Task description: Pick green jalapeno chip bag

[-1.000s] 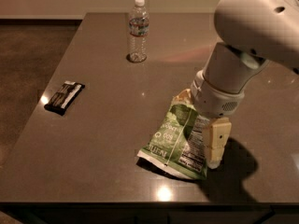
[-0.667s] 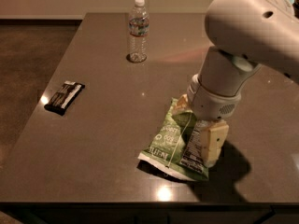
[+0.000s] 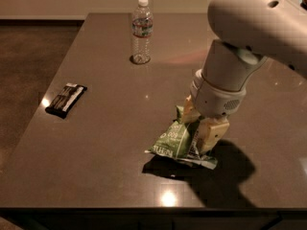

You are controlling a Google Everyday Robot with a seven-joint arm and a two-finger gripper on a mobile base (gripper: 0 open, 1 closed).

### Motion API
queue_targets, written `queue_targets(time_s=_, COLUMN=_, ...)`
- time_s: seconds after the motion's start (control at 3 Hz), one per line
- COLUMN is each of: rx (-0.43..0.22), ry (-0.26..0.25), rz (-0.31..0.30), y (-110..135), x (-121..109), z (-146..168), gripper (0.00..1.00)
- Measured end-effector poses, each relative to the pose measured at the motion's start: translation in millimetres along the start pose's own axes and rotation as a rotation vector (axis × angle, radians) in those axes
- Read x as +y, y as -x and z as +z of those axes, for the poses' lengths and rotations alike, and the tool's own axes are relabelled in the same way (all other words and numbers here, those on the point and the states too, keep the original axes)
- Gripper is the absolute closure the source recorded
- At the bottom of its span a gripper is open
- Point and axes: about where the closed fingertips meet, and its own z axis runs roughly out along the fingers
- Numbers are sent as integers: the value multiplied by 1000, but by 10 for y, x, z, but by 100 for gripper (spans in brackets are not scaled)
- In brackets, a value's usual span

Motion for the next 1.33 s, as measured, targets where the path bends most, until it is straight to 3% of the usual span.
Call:
queue_targets(time_s=0.33, rx=-49, ry=-12, rz=31, y=-3, x=-147, z=-151, gripper=88)
queue_targets(time_s=0.67, rx=-70, ry=-41, rz=37, y=17, x=-329, z=-344, gripper=100)
queue_targets(time_s=1.33, rx=-123, ry=-149, rz=12, y=185, x=-627, z=-962, gripper=100)
